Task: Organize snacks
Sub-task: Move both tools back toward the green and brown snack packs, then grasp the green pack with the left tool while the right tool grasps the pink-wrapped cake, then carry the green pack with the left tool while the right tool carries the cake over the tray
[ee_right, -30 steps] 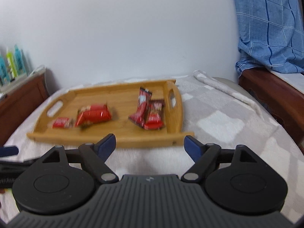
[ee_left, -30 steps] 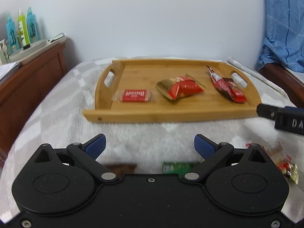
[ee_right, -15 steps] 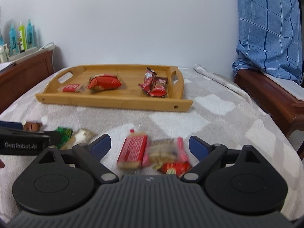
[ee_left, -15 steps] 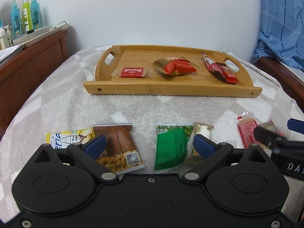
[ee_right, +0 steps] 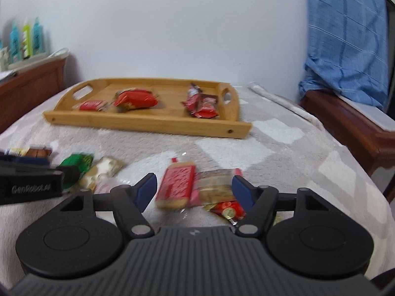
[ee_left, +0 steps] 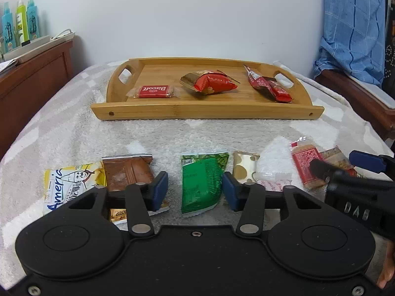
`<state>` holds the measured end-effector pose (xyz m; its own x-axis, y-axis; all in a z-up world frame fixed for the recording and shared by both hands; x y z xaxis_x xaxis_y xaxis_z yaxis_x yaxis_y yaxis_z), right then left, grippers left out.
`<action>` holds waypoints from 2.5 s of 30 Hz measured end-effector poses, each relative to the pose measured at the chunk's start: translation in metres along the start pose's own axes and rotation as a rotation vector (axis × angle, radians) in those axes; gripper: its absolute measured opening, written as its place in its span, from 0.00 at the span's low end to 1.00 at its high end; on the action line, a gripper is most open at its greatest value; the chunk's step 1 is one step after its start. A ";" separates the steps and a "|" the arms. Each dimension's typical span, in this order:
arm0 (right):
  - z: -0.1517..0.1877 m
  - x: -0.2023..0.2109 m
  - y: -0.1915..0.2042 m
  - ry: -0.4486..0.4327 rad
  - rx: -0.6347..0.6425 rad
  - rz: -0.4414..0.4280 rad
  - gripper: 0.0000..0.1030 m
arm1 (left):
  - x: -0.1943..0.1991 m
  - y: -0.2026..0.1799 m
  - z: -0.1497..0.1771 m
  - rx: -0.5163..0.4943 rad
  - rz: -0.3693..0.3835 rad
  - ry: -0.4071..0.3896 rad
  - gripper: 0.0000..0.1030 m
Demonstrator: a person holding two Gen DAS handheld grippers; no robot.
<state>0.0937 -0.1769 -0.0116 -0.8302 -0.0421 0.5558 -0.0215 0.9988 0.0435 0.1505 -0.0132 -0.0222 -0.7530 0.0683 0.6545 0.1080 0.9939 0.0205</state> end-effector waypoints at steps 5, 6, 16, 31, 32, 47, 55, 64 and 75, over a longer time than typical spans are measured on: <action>-0.001 -0.001 -0.022 -0.001 -0.026 0.156 0.69 | 0.005 -0.002 0.002 -0.002 0.021 0.003 0.29; 0.001 -0.003 -0.024 0.011 -0.022 0.166 0.69 | 0.006 -0.002 0.003 -0.007 0.023 0.003 0.29; 0.007 -0.013 -0.002 0.043 0.049 0.104 0.71 | -0.005 -0.005 0.006 -0.012 0.008 0.030 0.36; 0.006 -0.028 0.008 0.070 0.042 0.046 0.68 | -0.008 -0.011 0.007 -0.052 -0.031 -0.007 0.32; 0.005 -0.030 0.009 0.075 0.037 0.032 0.65 | -0.007 -0.012 0.007 -0.060 -0.035 -0.010 0.32; 0.001 -0.019 0.008 0.044 -0.036 -0.023 0.55 | 0.005 -0.006 -0.002 -0.029 -0.040 -0.035 0.28; -0.019 -0.008 0.010 -0.016 -0.027 -0.033 0.55 | 0.009 -0.004 -0.014 -0.020 -0.043 -0.037 0.28; -0.040 -0.009 0.005 -0.026 -0.066 -0.059 0.55 | 0.011 0.000 -0.036 -0.014 -0.047 -0.059 0.28; -0.076 -0.027 0.009 -0.051 -0.056 -0.098 0.55 | 0.002 0.009 -0.079 0.001 -0.047 -0.098 0.28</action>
<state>0.1580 -0.1687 0.0370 -0.8529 -0.1368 0.5038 -0.0739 0.9870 0.1431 0.2016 -0.0105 0.0392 -0.8172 0.0301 0.5755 0.0708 0.9963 0.0484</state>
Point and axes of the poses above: each gripper's, at about its wrist camera, not at the fingertips, and x roughly against the way its jaws point, y to its left, z to its underside, the point moved 7 cm from there along -x, roughly the way its jaws point, and after that the axes turned 6 degrees about -z, right-handed, at the moved point
